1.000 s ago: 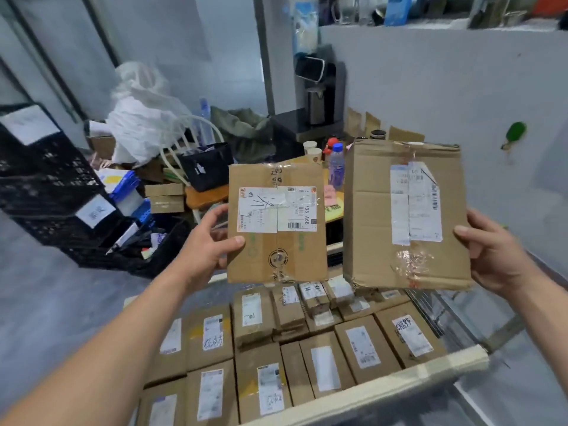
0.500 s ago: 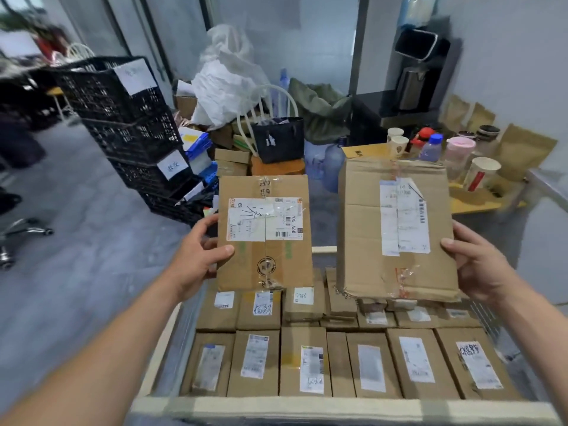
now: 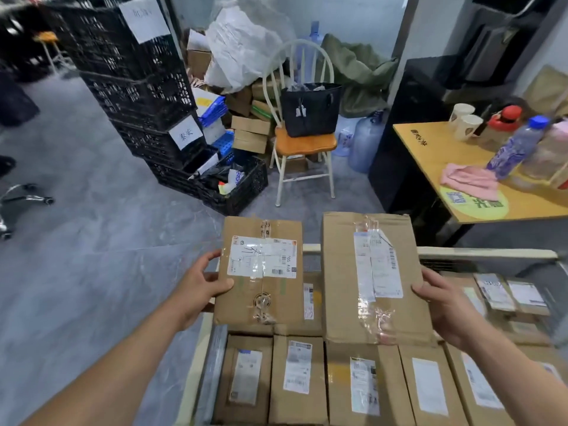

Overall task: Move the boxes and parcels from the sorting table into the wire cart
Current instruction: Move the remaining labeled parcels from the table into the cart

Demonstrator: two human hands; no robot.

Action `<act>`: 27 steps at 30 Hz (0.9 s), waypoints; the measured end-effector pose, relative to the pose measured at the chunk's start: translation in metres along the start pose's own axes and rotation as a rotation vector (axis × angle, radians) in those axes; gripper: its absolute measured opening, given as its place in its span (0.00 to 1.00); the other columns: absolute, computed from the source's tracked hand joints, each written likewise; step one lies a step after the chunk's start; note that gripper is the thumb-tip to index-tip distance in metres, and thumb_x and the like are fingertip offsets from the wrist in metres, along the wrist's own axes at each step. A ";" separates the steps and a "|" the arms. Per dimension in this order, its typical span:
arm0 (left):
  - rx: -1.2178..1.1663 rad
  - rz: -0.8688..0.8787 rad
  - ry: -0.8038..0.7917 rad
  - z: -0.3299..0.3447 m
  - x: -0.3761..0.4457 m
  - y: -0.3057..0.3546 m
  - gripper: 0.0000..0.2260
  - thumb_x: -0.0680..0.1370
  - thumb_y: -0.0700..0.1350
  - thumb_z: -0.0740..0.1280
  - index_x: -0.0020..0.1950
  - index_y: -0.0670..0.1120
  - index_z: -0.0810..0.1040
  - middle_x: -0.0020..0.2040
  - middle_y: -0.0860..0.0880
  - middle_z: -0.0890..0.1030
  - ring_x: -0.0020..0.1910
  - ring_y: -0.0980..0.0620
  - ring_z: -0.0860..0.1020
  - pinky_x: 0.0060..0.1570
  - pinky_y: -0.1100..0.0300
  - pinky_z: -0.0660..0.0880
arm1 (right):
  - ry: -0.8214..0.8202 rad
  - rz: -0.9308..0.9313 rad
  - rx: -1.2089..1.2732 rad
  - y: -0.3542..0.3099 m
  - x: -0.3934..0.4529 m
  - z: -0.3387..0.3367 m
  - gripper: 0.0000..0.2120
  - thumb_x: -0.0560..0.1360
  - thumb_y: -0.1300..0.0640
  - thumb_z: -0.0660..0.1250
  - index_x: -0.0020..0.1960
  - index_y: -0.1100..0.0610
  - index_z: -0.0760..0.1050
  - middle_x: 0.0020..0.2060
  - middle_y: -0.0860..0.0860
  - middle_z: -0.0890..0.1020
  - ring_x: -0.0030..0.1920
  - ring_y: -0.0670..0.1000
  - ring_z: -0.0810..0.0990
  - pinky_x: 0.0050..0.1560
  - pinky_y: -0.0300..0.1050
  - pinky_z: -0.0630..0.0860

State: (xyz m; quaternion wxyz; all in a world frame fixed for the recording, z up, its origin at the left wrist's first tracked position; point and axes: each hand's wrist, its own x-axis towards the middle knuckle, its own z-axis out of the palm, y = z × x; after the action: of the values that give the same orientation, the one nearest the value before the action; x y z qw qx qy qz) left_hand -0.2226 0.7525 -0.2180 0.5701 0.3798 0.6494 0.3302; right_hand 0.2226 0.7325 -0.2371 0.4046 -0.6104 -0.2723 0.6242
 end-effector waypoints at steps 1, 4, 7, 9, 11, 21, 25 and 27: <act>0.014 -0.023 -0.001 -0.004 0.009 -0.008 0.27 0.78 0.34 0.70 0.71 0.56 0.69 0.54 0.39 0.83 0.47 0.45 0.83 0.38 0.49 0.81 | 0.011 0.036 -0.015 0.011 0.008 0.007 0.29 0.71 0.61 0.71 0.70 0.46 0.76 0.60 0.59 0.84 0.53 0.62 0.82 0.49 0.54 0.77; 0.040 -0.079 0.012 -0.010 0.034 -0.032 0.27 0.78 0.33 0.70 0.70 0.58 0.69 0.52 0.41 0.84 0.45 0.45 0.84 0.39 0.48 0.81 | 0.008 0.115 -0.022 0.043 0.036 0.019 0.30 0.68 0.61 0.72 0.69 0.46 0.76 0.59 0.58 0.84 0.53 0.62 0.81 0.49 0.55 0.76; 0.069 -0.131 0.015 -0.008 0.056 -0.059 0.27 0.78 0.33 0.70 0.69 0.57 0.69 0.52 0.42 0.84 0.44 0.46 0.83 0.38 0.51 0.79 | 0.022 0.177 -0.032 0.073 0.065 0.028 0.27 0.73 0.63 0.70 0.71 0.48 0.75 0.59 0.58 0.85 0.55 0.62 0.82 0.54 0.57 0.75; 0.087 -0.160 0.010 -0.004 0.070 -0.078 0.27 0.78 0.33 0.69 0.70 0.57 0.68 0.53 0.42 0.84 0.46 0.46 0.83 0.38 0.53 0.79 | 0.033 0.222 -0.055 0.092 0.084 0.032 0.34 0.67 0.58 0.76 0.71 0.48 0.74 0.60 0.58 0.83 0.58 0.65 0.82 0.52 0.58 0.78; 0.108 -0.188 0.003 0.002 0.083 -0.097 0.28 0.78 0.34 0.69 0.71 0.58 0.67 0.56 0.42 0.83 0.50 0.45 0.83 0.38 0.54 0.79 | 0.024 0.265 -0.084 0.111 0.100 0.034 0.41 0.62 0.56 0.79 0.74 0.49 0.71 0.59 0.60 0.84 0.60 0.69 0.80 0.55 0.64 0.78; 0.233 -0.239 0.031 0.033 0.146 -0.161 0.33 0.79 0.39 0.70 0.77 0.59 0.60 0.65 0.45 0.78 0.57 0.46 0.80 0.56 0.43 0.80 | 0.076 0.293 -0.145 0.163 0.173 0.040 0.26 0.78 0.64 0.69 0.73 0.47 0.72 0.49 0.57 0.87 0.49 0.61 0.83 0.48 0.57 0.79; 0.257 -0.250 0.052 0.040 0.169 -0.170 0.34 0.80 0.40 0.69 0.80 0.56 0.56 0.70 0.45 0.75 0.60 0.45 0.79 0.59 0.44 0.79 | 0.058 0.283 -0.154 0.169 0.198 0.045 0.24 0.78 0.64 0.68 0.70 0.45 0.75 0.47 0.55 0.88 0.47 0.60 0.83 0.48 0.58 0.80; 0.275 -0.257 0.058 0.041 0.178 -0.173 0.34 0.80 0.40 0.69 0.81 0.55 0.56 0.70 0.45 0.75 0.59 0.45 0.78 0.58 0.47 0.79 | 0.050 0.281 -0.163 0.171 0.207 0.048 0.23 0.78 0.65 0.68 0.66 0.43 0.76 0.47 0.54 0.88 0.47 0.60 0.84 0.49 0.59 0.80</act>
State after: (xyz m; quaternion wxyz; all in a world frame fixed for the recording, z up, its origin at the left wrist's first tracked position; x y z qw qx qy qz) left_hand -0.2131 0.8219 -0.4595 0.5313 0.3585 0.7477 0.1738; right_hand 0.1606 0.8232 -0.4866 0.2689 -0.6886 -0.2239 0.6351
